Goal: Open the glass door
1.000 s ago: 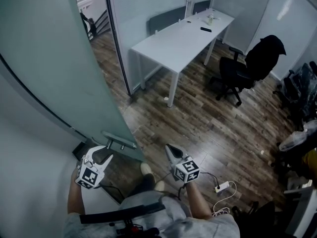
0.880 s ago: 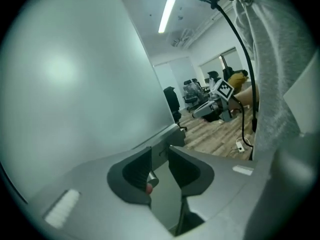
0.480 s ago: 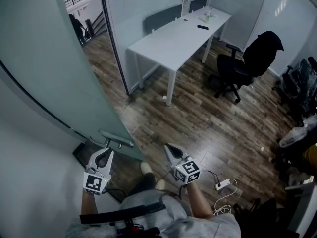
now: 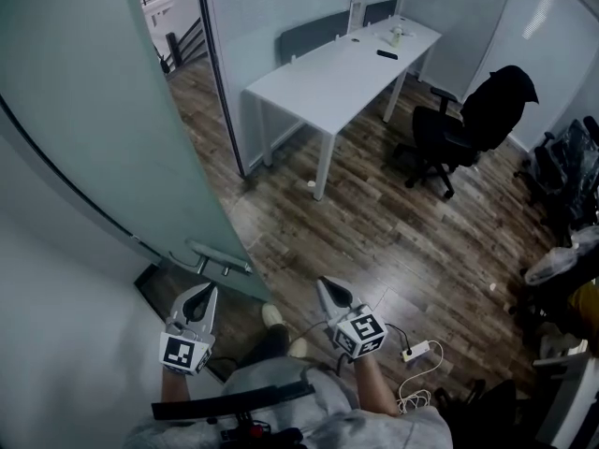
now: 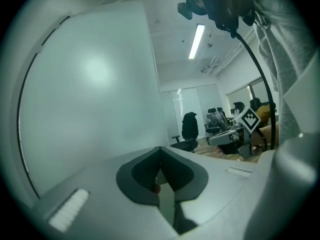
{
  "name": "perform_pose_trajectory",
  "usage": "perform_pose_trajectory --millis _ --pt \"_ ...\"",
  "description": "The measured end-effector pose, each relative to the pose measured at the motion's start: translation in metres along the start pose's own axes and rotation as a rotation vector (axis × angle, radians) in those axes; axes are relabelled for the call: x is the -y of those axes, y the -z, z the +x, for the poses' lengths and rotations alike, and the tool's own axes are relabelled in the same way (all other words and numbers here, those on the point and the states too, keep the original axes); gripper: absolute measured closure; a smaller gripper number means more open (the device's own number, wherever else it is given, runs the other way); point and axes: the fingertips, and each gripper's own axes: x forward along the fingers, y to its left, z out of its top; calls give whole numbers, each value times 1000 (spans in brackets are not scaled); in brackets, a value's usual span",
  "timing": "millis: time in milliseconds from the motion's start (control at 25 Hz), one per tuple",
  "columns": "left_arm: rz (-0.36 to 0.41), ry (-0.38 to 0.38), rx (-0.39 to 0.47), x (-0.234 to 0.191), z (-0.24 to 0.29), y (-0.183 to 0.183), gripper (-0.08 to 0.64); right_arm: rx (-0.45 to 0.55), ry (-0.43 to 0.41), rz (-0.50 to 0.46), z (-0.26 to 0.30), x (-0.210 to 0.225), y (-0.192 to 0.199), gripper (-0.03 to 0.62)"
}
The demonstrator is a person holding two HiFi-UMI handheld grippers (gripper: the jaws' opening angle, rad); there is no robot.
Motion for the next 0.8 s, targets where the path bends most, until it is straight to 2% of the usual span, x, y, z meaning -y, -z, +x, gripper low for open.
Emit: perform_pose_trajectory --millis 120,280,800 --pt "-45 -37 24 1 -7 -3 557 4 10 6 -6 2 0 592" --pt "-63 -75 33 5 -14 -2 557 8 22 4 -18 2 -2 592" --pt "-65 -73 35 11 -27 -1 557 9 8 -1 -28 -16 0 592"
